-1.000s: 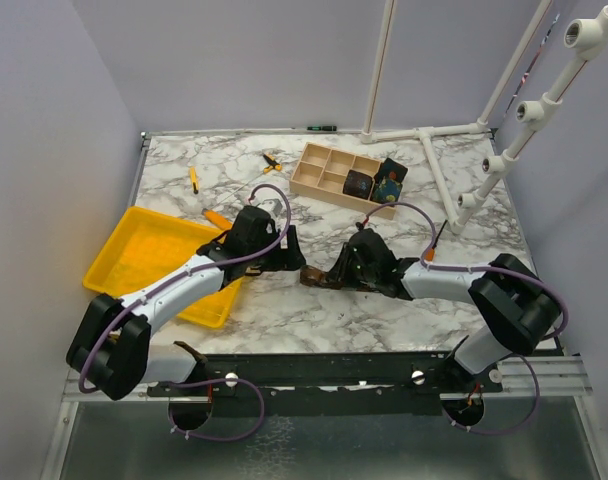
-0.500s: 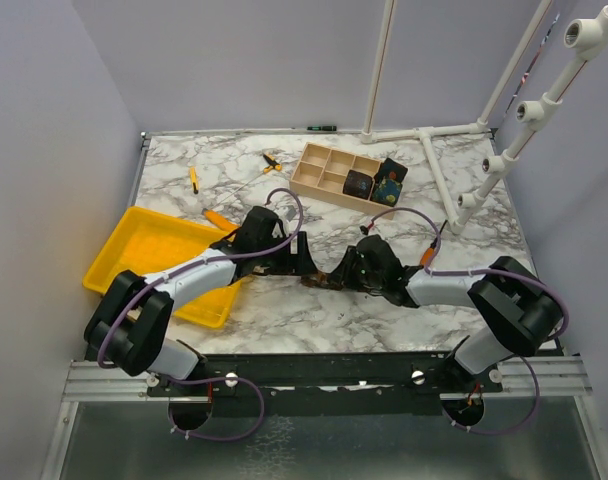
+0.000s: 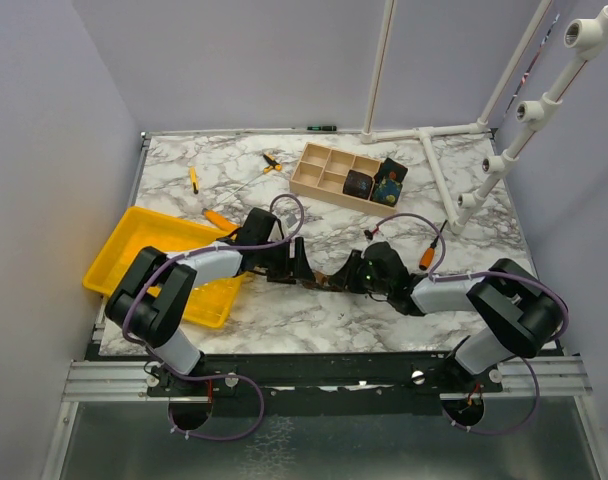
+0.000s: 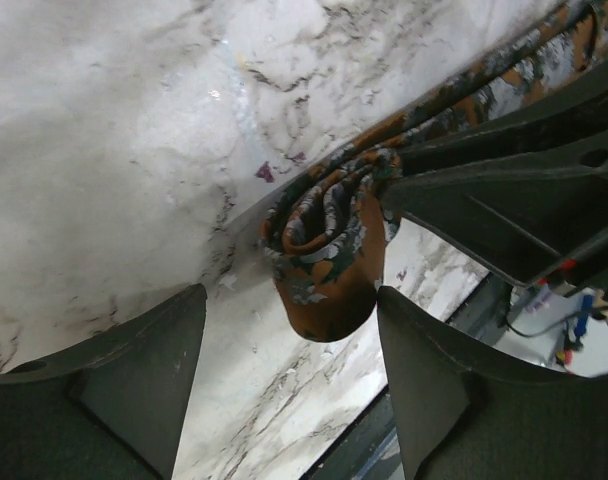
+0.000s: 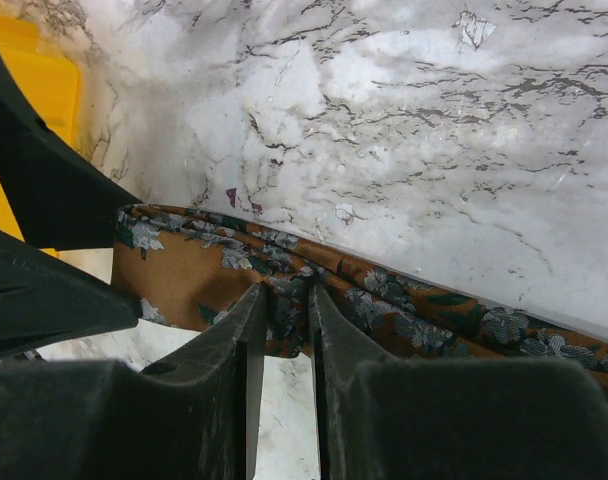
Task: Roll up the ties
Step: Roll the tie at the center of the board.
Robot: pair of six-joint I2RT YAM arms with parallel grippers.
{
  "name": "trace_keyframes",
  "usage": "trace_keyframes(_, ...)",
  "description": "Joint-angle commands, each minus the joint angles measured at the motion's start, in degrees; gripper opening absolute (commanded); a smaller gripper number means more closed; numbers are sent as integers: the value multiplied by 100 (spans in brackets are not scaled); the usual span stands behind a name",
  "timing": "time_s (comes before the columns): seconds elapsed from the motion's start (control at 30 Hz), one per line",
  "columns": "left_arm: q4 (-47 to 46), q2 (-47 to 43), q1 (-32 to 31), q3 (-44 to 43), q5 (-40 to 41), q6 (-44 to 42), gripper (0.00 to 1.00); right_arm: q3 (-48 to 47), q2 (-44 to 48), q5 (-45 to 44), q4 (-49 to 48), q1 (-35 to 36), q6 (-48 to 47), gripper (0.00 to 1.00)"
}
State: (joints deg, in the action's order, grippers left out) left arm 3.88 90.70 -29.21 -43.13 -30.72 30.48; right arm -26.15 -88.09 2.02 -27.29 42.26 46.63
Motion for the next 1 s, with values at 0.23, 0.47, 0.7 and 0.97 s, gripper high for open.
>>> trace_keyframes(0.23, -777, 364, 7, 88, -581, 344, 71, 294, -183, 210, 57, -7, -217, 23)
trace_keyframes(0.47, -1389, 587, 12, 264, -714, 728, 61, 329, -213, 237, -27, -7, -231, 22)
trace_keyframes(0.7, -2025, 534, 12, 588, -668, 1187, 51, 365, -206, 246, -88, -7, -217, 22)
trace_keyframes(0.97, -2235, 492, 5, 735, -657, 1291, 26, 361, -201, 268, -98, -7, -182, 21)
